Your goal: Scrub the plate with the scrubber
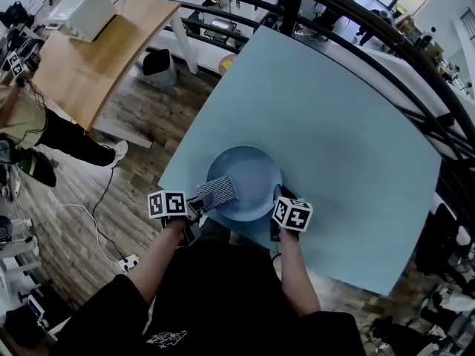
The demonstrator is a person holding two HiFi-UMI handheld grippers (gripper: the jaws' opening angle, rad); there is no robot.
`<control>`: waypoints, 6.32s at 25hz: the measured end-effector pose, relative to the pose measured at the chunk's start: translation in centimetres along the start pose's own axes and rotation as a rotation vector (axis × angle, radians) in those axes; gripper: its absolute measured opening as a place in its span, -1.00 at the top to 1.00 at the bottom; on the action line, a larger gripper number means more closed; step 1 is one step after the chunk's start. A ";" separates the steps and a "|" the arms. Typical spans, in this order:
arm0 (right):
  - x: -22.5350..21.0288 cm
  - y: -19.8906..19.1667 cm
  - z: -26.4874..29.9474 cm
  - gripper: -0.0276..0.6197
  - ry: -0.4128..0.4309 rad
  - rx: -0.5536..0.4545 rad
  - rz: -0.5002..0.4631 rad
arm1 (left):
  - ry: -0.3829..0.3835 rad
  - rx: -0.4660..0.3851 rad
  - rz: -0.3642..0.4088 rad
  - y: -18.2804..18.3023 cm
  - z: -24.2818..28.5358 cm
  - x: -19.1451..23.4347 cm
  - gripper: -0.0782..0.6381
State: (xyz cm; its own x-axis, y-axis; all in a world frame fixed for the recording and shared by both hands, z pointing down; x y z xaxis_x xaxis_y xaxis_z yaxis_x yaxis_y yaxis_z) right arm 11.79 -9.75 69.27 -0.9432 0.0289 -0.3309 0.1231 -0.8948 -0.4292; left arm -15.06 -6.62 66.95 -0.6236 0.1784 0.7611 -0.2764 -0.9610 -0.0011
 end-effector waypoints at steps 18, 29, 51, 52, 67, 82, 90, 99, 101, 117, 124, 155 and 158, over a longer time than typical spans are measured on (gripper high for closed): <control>0.2 0.4 -0.1 0.85 0.003 -0.005 -0.008 | -0.026 0.161 0.134 -3.0 3.1 -3.2 0.55; 0.2 0.2 -0.3 0.85 -0.003 -0.009 0.001 | -0.040 0.187 0.166 -2.7 5.3 -4.9 0.55; 0.2 0.0 -0.1 0.85 -0.006 -0.015 0.032 | -0.050 0.211 0.218 0.7 8.8 -6.9 0.55; 0.2 -0.1 -0.1 0.85 -0.007 -0.015 0.034 | -0.050 0.210 0.218 1.0 8.9 -6.9 0.55; -0.1 0.0 -0.1 0.85 -0.017 -0.019 0.046 | -0.033 0.165 0.249 5.7 7.9 -6.4 0.55; 0.1 0.2 -0.1 0.85 -0.016 -0.012 0.028 | 0.007 0.107 0.199 6.2 3.7 -3.0 0.55; 0.1 0.3 0.0 0.85 -0.009 -0.002 0.008 | 0.026 0.104 0.198 5.8 1.7 -1.8 0.55; 0.2 0.3 -0.2 0.85 -0.001 0.004 -0.005 | 0.025 0.152 0.195 3.6 0.4 -0.7 0.55; 0.2 0.2 -0.2 0.85 0.000 0.004 -0.006 | 0.019 0.159 0.191 3.0 0.5 -0.7 0.55; 0.2 0.2 -0.2 0.85 0.006 0.009 -0.018 | -0.005 0.187 0.208 0.2 4.1 -3.3 0.55; 0.1 0.3 -0.2 0.85 0.004 0.010 -0.021 | -0.006 0.171 0.214 0.4 5.8 -4.6 0.55; -1.1 1.2 -2.1 0.58 0.084 -0.031 -0.080 | -0.090 -0.029 0.176 1.9 6.4 -8.1 0.55; -1.0 1.5 -3.2 0.60 0.089 -0.064 -0.089 | -0.091 -0.072 0.173 1.6 5.2 -8.1 0.55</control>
State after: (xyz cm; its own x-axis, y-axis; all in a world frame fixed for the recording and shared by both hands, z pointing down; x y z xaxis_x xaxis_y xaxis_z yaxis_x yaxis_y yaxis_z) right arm 13.89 -9.73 66.24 -0.9205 0.1493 -0.3611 0.0620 -0.8566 -0.5123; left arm -6.60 -10.67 64.17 -0.5983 -0.0110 0.8012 -0.2247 -0.9575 -0.1808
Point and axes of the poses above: the fingertips, and each gripper's own axes: z forward along the fingers, x to its left, y out of its top, the point moved 4 cm from there along -z, backward along the fingers, and after that the axes turned 7 degrees about x, right-handed, at the moved point
